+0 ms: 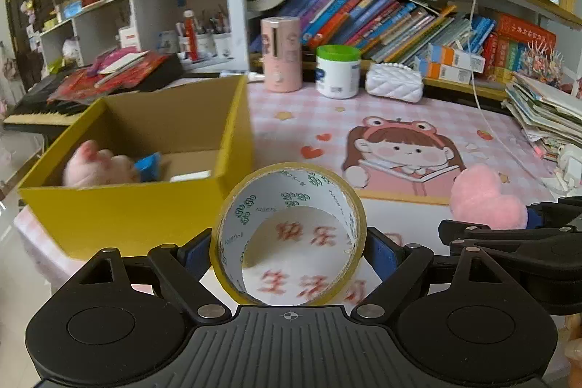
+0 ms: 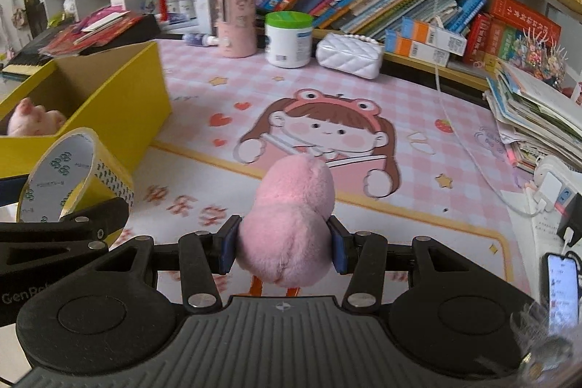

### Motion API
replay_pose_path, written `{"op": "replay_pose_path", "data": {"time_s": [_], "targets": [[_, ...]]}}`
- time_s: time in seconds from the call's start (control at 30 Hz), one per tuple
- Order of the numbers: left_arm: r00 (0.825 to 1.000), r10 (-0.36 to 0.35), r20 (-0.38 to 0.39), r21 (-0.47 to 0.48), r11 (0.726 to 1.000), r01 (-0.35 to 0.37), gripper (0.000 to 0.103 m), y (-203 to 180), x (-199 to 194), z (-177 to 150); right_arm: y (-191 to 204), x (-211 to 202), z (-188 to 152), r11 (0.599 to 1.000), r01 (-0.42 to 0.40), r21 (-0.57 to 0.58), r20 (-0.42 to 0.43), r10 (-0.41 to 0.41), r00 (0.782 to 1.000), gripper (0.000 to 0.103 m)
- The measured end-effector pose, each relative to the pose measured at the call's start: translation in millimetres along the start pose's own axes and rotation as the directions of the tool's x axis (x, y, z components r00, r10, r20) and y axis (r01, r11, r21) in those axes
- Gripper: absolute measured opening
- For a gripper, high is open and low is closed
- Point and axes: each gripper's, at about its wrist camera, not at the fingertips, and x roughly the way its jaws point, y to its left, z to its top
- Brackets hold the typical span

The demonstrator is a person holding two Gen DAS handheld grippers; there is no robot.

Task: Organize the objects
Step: 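Carry the tape roll and pink plush over the yellow box with both tools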

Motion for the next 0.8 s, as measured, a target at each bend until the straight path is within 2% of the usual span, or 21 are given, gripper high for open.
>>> {"op": "replay_pose_path", "data": {"time_s": [0.47, 0.8], "targets": [[0.997, 0.071, -0.018, -0.089, 0.993, -0.073, 0.087, 109.1, -50.7, -49.2, 111.7, -34.1, -31.8, 0.997, -0.064, -0.053, -0.028, 0.062, 0.998, 0.046], [0.995, 0.102, -0.013, -0.080, 0.992, -0.103, 0.087, 161.3, -79.6, -74.8, 173.2, -52.6, -54.4, 0.994, -0.097, -0.046, -0.024, 0.096, 0.995, 0.046]]}}
